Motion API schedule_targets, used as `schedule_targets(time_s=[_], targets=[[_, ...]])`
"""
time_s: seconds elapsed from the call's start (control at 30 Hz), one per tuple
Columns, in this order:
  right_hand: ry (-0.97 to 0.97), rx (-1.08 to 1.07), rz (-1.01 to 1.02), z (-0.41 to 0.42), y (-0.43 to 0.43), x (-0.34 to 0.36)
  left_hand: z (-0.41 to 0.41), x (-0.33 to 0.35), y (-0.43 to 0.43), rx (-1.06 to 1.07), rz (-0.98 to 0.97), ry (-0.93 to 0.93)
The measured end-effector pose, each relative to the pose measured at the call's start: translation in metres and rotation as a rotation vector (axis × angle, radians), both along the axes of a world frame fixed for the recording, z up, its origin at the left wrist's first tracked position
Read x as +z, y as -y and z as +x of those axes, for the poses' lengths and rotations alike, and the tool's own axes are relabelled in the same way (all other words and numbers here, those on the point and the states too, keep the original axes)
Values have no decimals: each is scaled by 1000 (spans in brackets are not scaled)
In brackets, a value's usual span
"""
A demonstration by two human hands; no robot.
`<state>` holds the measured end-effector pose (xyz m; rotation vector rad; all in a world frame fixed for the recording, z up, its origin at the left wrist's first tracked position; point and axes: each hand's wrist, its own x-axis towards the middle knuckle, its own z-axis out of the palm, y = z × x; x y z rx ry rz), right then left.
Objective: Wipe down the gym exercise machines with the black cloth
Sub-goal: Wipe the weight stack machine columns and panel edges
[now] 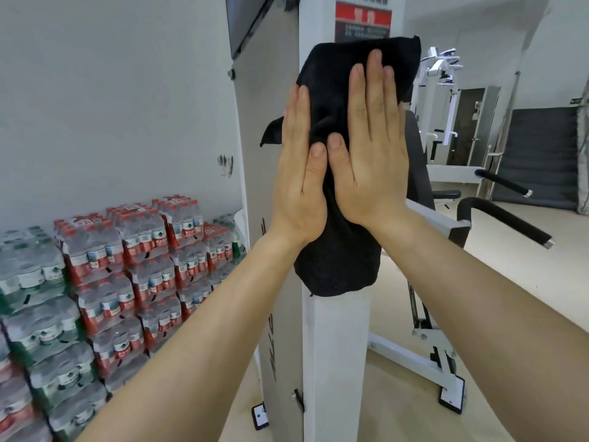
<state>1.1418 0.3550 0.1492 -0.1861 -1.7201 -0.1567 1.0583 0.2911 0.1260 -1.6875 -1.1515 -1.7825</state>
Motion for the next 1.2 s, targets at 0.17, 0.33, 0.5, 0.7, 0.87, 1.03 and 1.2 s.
schedule_targets(time_s=[0.17, 0.33, 0.5, 0.7, 0.87, 1.03, 1.2], targets=[[2, -1, 6, 0, 1, -48, 0, -54, 1, -3, -15, 4], [13, -10, 17, 1, 0, -98, 1, -102, 2, -15, -18, 21], [33, -17, 19, 2, -3, -157, 3, -167, 5, 16, -40, 49], [72, -1, 15, 3, -5, -219, 12, -231, 10, 89, -61, 87], [130, -15, 18, 6, -4, -259, 15, -263, 17, 154, -120, 104], [183, -41, 104, 13, -9, -209, 8, -212, 12, 128, -106, 53], [51, -36, 62, 5, -6, -145, 3, -144, 7, 112, -55, 22]])
